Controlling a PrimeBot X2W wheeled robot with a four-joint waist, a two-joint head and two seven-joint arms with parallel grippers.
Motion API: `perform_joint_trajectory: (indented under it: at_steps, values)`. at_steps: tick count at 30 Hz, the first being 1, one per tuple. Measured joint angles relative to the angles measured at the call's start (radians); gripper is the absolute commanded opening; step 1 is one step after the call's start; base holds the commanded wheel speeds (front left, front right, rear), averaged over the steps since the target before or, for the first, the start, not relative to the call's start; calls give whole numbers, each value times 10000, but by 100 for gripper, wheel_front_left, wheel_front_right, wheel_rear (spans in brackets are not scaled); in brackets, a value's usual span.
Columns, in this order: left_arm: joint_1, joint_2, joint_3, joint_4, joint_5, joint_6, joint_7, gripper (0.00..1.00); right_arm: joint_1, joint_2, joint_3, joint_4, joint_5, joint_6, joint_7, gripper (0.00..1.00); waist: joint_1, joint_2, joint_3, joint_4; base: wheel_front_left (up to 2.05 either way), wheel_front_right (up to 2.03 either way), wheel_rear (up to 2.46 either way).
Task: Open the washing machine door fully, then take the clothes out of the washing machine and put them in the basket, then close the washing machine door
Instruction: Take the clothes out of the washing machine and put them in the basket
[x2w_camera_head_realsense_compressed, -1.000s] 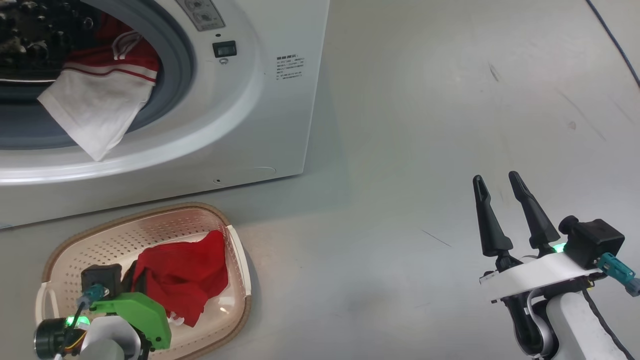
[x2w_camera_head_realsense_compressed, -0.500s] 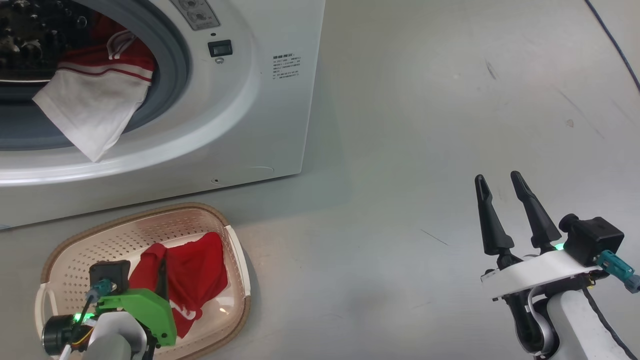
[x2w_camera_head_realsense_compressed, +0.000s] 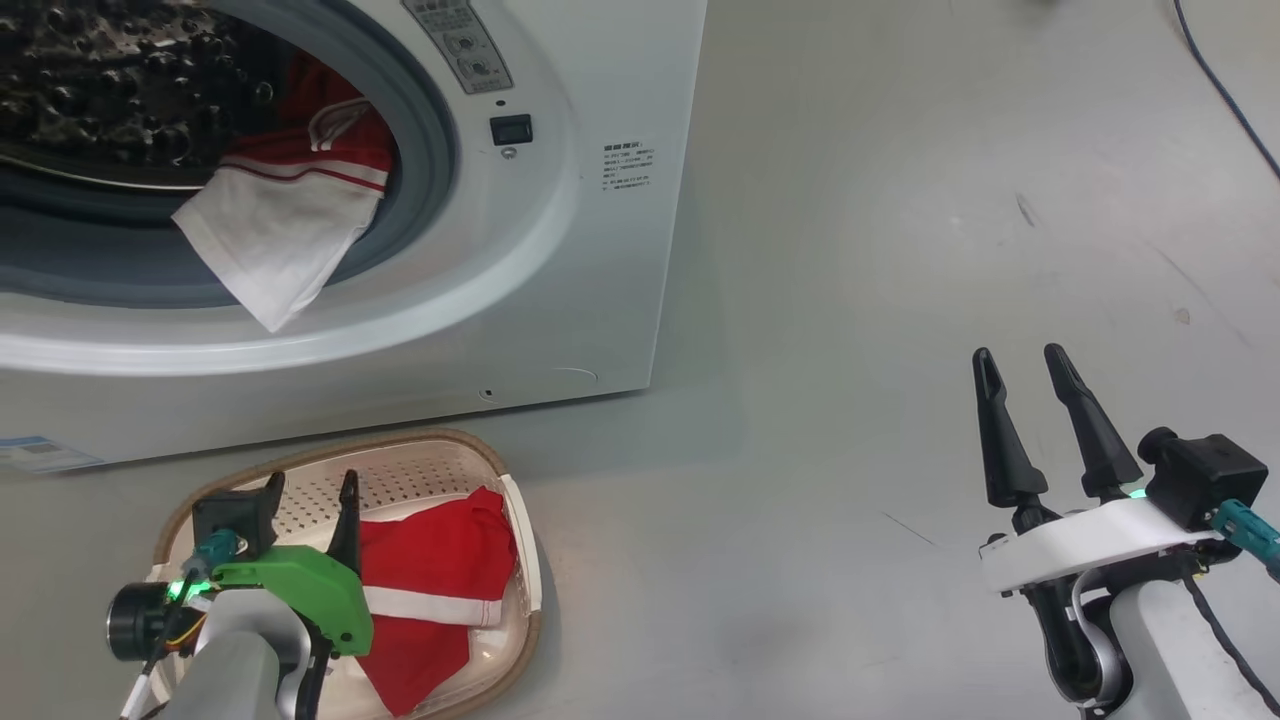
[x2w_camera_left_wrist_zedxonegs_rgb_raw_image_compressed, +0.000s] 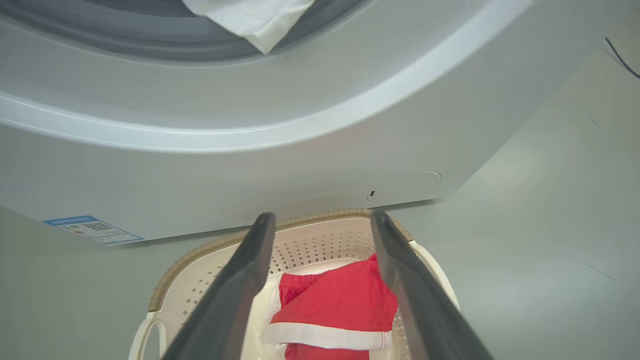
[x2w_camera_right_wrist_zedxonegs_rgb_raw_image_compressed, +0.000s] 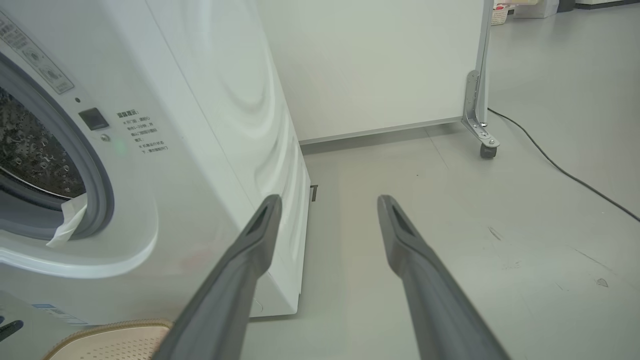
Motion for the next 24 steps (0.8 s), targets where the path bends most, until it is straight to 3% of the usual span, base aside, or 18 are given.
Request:
perform_joint_trajectory:
  at_steps: [15, 24]
  values:
    - [-129, -234, -134, -965, -190, -357, -173, 100, 506, -4, -495, 125, 2, 0, 0, 100, 0, 0, -1206, 1091, 0, 0, 0]
    - [-33, -236, -186, -2230, 75, -456, -174, 100, 918, -17, -642, 165, 4, 0, 0, 100, 0, 0, -1937, 1624, 0, 0, 0]
